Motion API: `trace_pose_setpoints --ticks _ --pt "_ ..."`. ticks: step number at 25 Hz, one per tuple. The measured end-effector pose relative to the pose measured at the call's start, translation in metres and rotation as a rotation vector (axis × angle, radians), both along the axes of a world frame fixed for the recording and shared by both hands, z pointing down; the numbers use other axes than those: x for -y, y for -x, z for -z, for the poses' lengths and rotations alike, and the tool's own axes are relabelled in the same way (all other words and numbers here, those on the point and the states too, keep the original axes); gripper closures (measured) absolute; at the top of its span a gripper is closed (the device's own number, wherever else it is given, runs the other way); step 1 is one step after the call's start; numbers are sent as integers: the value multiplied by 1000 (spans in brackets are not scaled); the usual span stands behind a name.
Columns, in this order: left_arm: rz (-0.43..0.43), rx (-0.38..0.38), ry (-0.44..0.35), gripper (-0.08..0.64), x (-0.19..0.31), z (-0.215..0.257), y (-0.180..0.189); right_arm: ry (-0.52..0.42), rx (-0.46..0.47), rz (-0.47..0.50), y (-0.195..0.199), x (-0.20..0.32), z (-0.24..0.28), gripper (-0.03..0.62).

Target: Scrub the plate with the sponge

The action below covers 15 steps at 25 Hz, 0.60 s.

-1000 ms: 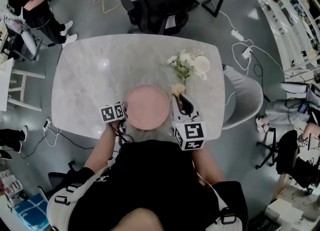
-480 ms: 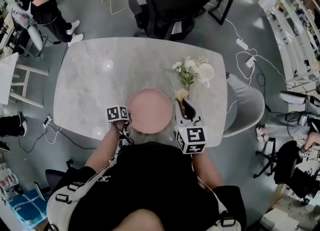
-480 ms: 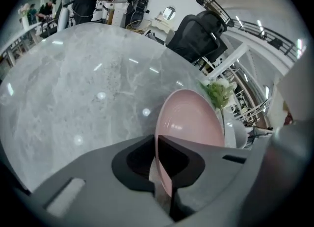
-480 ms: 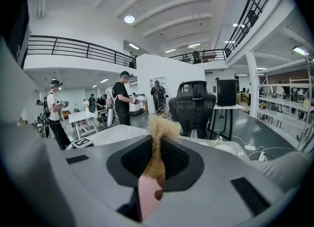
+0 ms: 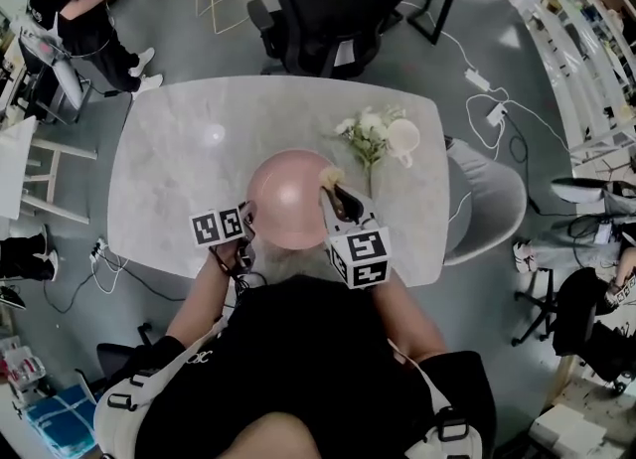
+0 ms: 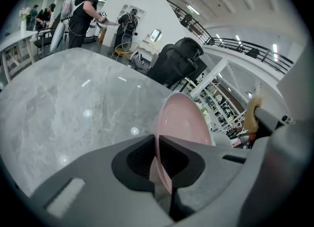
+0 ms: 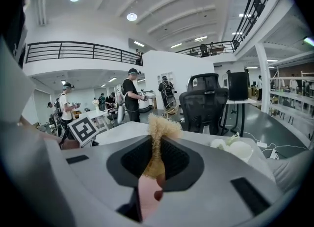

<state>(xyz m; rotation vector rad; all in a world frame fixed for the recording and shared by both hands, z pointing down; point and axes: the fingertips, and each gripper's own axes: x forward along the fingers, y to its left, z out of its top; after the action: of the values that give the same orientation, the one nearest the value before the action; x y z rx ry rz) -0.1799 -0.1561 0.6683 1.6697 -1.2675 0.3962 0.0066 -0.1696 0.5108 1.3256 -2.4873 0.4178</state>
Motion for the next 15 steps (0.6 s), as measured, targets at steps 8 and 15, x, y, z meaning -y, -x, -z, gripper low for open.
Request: trace_pose_setpoints --ticks 8,15 --pt "-83 -32 -111 538 9 54 -43 107 -37 126 53 1 -28 541" --pt "-151 -12 -158 538 9 71 -64 145 -100 158 78 6 -45 541"
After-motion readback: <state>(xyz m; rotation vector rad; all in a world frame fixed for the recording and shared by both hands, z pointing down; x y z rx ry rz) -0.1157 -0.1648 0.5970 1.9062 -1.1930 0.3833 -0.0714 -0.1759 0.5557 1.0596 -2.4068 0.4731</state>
